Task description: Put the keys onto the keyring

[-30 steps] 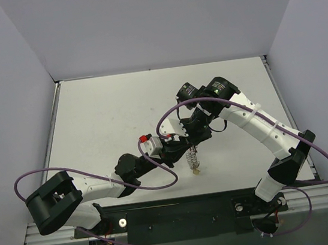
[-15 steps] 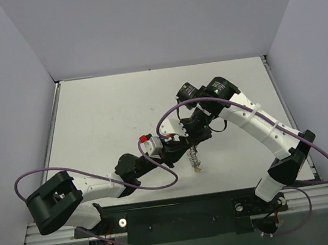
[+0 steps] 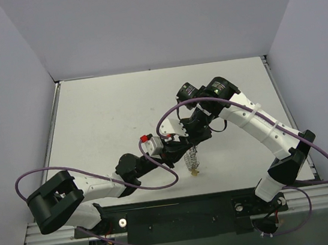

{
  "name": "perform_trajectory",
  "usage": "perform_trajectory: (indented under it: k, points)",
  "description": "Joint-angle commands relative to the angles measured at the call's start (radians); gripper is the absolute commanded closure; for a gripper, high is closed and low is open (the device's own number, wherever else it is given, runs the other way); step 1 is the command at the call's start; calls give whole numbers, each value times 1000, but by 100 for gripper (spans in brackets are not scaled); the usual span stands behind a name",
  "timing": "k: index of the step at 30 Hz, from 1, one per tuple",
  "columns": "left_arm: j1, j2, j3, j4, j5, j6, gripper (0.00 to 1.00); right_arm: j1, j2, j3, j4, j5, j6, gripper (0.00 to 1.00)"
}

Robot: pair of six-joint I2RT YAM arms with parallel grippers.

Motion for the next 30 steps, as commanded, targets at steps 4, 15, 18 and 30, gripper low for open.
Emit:
perform_trajectory:
  k: [4,15,18,30]
  points:
    - [3,8,6,82,13,-1,80,-4,-44,36,-261,-21,6,100]
    - [4,-18,6,94,7,-1,100,-4,-42,36,-259,-25,9,100]
    - [3,-40,-17,138,-22,-7,100,-11,-44,46,-256,-37,21,82]
    - [26,-158,-67,329,-59,-18,100,-192,-82,116,-259,-354,-28,69]
